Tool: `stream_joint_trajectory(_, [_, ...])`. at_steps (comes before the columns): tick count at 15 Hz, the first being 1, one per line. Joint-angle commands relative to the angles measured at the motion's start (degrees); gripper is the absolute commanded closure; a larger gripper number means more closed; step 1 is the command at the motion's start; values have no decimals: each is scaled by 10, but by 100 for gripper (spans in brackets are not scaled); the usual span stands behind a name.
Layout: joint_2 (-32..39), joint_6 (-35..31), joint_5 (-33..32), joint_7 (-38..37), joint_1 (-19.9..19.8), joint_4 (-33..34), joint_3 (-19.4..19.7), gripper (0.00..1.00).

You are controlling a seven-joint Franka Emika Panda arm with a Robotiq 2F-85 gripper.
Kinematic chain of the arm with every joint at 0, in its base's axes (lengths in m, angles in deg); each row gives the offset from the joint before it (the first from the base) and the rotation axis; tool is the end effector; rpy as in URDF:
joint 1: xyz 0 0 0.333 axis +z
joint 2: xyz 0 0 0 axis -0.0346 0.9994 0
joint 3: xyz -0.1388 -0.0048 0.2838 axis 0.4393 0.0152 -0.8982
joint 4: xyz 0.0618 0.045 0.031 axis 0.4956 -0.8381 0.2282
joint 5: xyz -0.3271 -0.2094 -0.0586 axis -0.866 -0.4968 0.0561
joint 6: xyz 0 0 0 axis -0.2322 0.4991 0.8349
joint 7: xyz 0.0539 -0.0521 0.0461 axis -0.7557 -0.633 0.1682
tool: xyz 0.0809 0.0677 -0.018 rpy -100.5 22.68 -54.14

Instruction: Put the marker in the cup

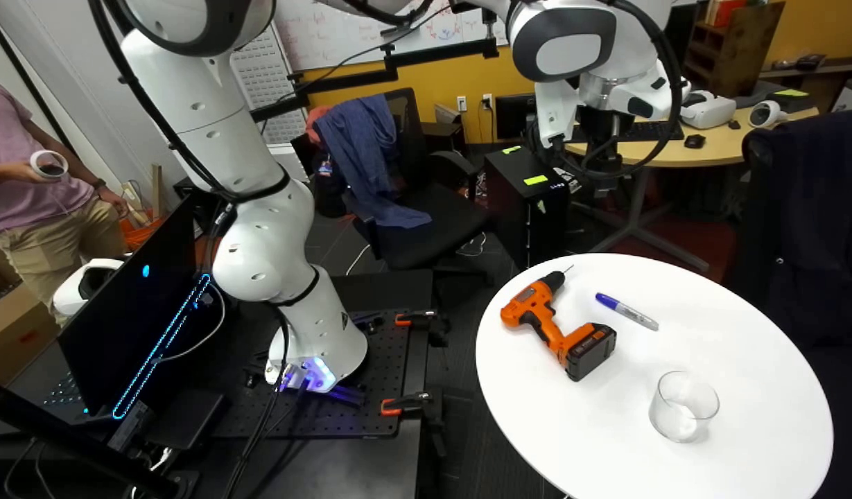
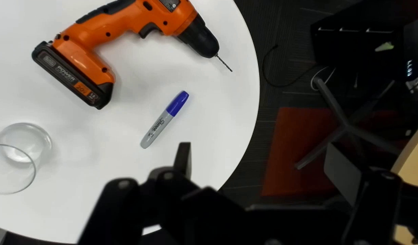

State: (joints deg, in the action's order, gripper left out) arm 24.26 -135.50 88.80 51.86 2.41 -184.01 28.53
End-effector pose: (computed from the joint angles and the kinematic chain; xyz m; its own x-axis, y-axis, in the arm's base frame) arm 0.5427 0.0813 0.4462 0.9926 -0.1100 0.0512 -0.0909 -0.9537 -0.2868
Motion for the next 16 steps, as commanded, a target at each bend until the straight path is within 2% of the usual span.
stream_joint_trajectory(1, [48, -33, -30, -92, 4, 30, -14, 0])
stream_joint_trajectory(7, [127, -51, -66, -194, 13, 72, -13, 0])
stream_joint_trajectory(14, [220, -44, -53, -211, 14, 142, -8, 0])
stream_joint_trajectory(16, [233, -32, -49, -188, 10, 153, -10, 0])
